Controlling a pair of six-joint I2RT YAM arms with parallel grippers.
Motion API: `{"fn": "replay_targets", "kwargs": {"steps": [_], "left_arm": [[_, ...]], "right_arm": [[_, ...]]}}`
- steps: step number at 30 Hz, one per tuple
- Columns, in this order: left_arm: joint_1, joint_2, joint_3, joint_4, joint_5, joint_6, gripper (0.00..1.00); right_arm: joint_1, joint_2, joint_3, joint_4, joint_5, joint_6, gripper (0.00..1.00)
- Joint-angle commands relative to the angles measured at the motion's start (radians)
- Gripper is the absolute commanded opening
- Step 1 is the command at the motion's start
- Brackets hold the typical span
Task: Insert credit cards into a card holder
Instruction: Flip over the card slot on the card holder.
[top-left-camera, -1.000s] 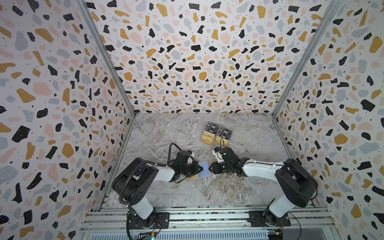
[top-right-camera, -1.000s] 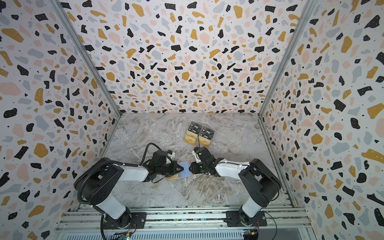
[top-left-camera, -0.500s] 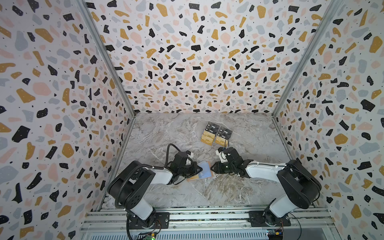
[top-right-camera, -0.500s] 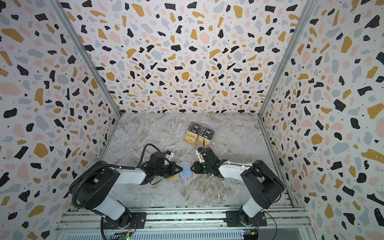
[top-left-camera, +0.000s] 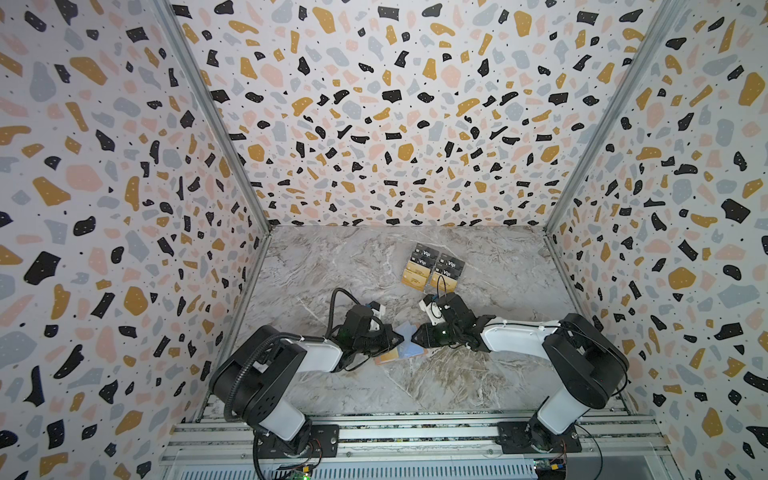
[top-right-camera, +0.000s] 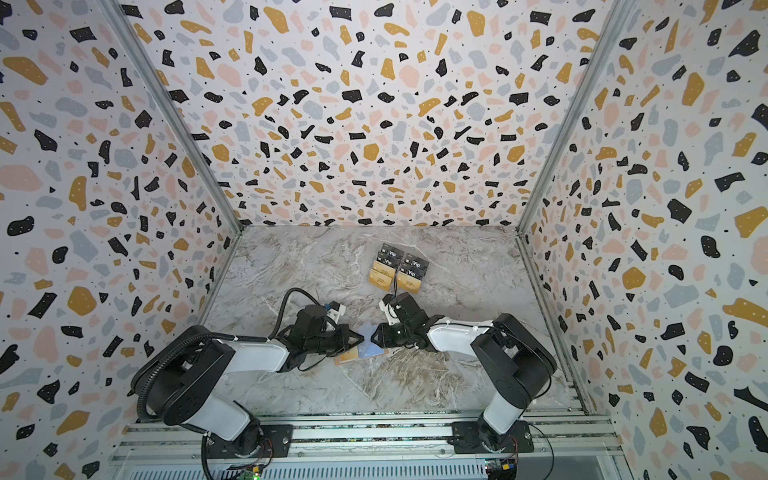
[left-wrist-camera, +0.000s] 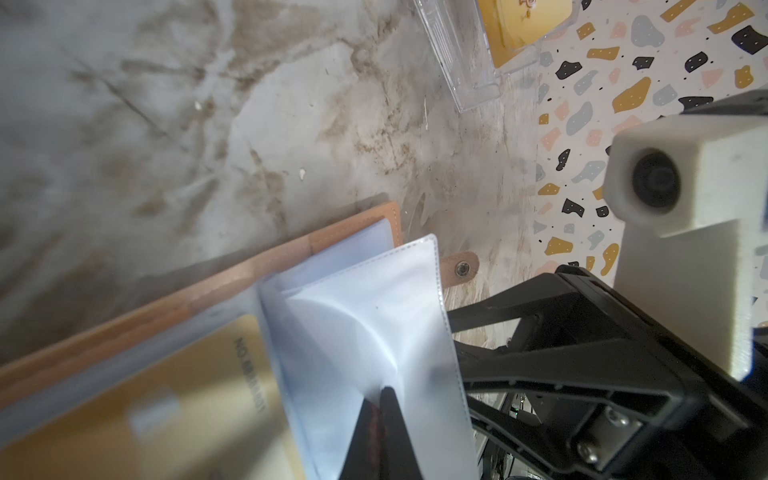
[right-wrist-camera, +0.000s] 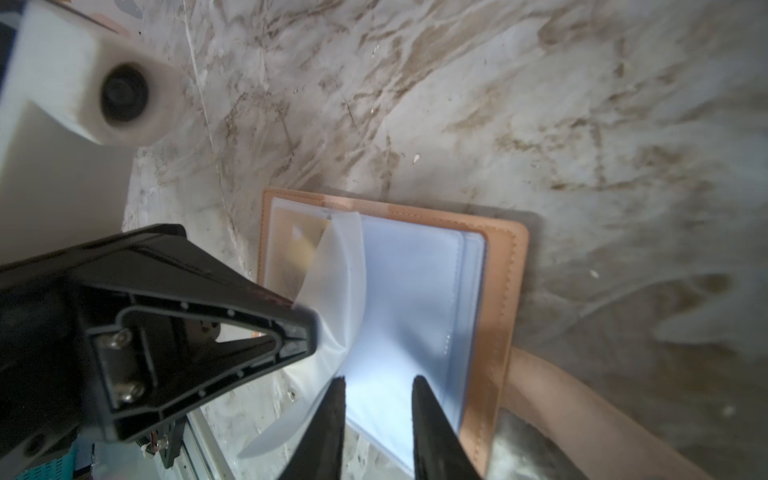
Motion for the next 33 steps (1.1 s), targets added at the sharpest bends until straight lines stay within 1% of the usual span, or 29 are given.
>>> {"fn": "replay_targets", "kwargs": {"steps": [1, 3, 5, 7, 9, 11, 14, 16, 18, 19, 21, 22, 24, 26, 30, 33], "left_arm": [[0.006, -0.026, -0.013, 0.05, 0.012, 0.013, 0.01], [0.007, -0.038, -0.016, 0.046, 0.011, 0.017, 0.02], [0.007, -0.044, -0.021, 0.037, 0.009, 0.02, 0.07], [0.007, -0.048, -0.023, 0.032, 0.01, 0.021, 0.15], [0.007, -0.053, -0.027, 0.027, 0.007, 0.021, 0.28], [0.007, -0.059, -0.031, 0.022, 0.002, 0.02, 0.38], [0.007, -0.075, -0.033, -0.008, -0.007, 0.03, 0.47], [0.007, -0.095, -0.032, -0.049, -0.019, 0.043, 0.51], [0.007, -0.138, -0.02, -0.137, -0.039, 0.067, 0.53], [0.007, -0.161, -0.003, -0.203, -0.055, 0.106, 0.54], [0.007, -0.217, 0.044, -0.406, -0.129, 0.18, 0.59], [0.008, -0.239, 0.058, -0.474, -0.163, 0.208, 0.61], [0.012, -0.286, 0.069, -0.552, -0.195, 0.247, 0.62], [0.023, -0.326, 0.052, -0.572, -0.208, 0.247, 0.62], [0.059, -0.399, 0.016, -0.546, -0.211, 0.228, 0.58], [0.077, -0.446, 0.012, -0.533, -0.215, 0.217, 0.52]], "right_arm": [[0.005, -0.001, 0.026, -0.007, -0.021, -0.004, 0.29], [0.006, 0.005, 0.026, 0.005, -0.029, 0.001, 0.29], [0.011, 0.012, 0.032, 0.01, -0.034, 0.004, 0.29], [0.016, 0.026, 0.04, 0.014, -0.038, 0.004, 0.29], [0.024, 0.037, 0.05, 0.018, -0.045, 0.001, 0.29], [0.029, 0.046, 0.057, 0.02, -0.048, 0.001, 0.29], [0.034, 0.047, 0.06, 0.028, -0.05, 0.001, 0.29], [0.034, 0.049, 0.058, 0.033, -0.055, -0.001, 0.29], [0.034, 0.053, 0.058, 0.046, -0.066, -0.002, 0.29], [0.035, 0.055, 0.057, 0.049, -0.072, -0.003, 0.29], [0.037, 0.058, 0.064, 0.051, -0.077, -0.007, 0.29], [0.038, 0.062, 0.067, 0.051, -0.08, -0.009, 0.29], [0.041, 0.068, 0.074, 0.054, -0.085, -0.016, 0.29], [0.045, 0.083, 0.084, 0.058, -0.097, -0.017, 0.29], [0.063, 0.114, 0.117, 0.068, -0.132, -0.029, 0.29], [0.084, 0.131, 0.146, 0.067, -0.143, -0.035, 0.29]]}}
